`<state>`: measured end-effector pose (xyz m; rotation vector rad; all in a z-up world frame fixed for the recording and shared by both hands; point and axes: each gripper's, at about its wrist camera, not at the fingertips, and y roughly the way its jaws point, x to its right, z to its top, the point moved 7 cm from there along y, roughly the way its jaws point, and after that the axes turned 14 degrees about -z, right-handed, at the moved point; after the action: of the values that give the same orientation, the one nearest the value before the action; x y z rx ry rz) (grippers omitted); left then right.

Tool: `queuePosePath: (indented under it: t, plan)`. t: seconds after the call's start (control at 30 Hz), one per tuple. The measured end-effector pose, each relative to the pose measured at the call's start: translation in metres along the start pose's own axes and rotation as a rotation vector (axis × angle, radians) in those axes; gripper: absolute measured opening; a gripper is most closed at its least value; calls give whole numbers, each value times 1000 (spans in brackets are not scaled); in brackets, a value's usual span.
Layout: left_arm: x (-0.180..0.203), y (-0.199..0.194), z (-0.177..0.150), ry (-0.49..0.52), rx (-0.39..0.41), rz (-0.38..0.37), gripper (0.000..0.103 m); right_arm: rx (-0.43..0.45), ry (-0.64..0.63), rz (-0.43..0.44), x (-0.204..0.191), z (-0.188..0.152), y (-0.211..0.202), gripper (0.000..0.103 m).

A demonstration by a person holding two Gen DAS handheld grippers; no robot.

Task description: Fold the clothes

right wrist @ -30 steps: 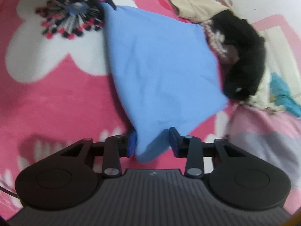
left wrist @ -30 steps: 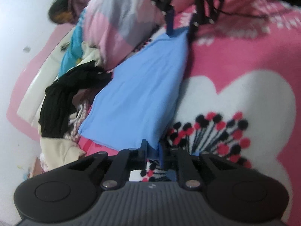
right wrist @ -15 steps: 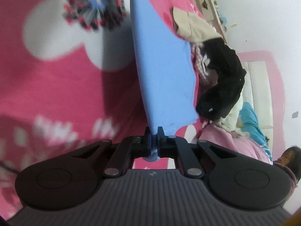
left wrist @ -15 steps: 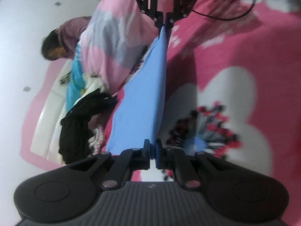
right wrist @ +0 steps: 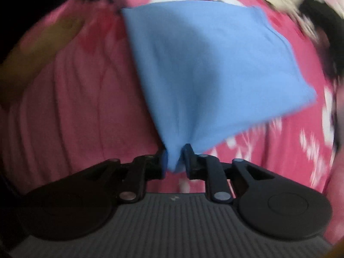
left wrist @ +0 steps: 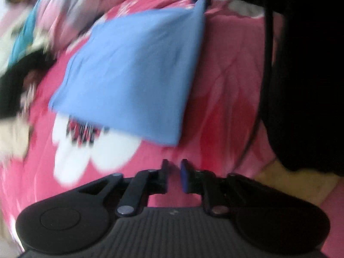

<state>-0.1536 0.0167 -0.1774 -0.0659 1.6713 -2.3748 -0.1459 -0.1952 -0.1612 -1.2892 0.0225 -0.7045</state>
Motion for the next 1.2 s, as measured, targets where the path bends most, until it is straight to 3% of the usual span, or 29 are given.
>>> queuePosePath:
  t: [0.13,0.23,0.33,0.43,0.53,0.57,0.63,0.67,0.73,0.8,0.87,0.93,1.0,1.1,1.2]
  plan:
    - [-28,-22,-5,-177,32,56,20,2,356,28,49,-11,-28,23]
    - [-52,-28,13,-377,182,58,19,41,509,17,68,-8,-28,23]
    - [-56,-15,42,-507,327,-51,20,73,517,12,60,12,-8,16]
    - [-47,11,46,-524,300,-85,20,16,474,25,48,16,20,9]
    - [-49,10,40,-570,291,-84,19,-87,412,-60,45,-8,32,5]
    - [-55,1,41,-604,317,-93,19,-87,426,-82,52,-10,25,5]
    - [-70,-21,51,-659,442,-102,22,-79,458,-118,66,-13,11,4]
    - [-79,-23,58,-670,479,-99,24,-39,498,-104,72,-5,3,4]
    - [-90,-11,67,-677,482,-71,25,45,529,-98,80,19,2,4]
    - [-98,11,62,-718,418,-60,25,90,535,-105,88,37,19,4]
    - [-98,22,42,-767,363,-41,23,36,571,-125,92,25,42,4]
    - [-102,11,28,-818,388,-19,21,-43,620,-150,98,3,58,3]
    - [-109,-5,30,-856,444,3,26,-90,675,-195,112,-19,51,4]
    - [-136,-3,52,-826,505,33,29,12,769,-199,133,-15,30,4]
    - [-160,34,61,-832,457,41,27,145,786,-162,141,20,36,4]
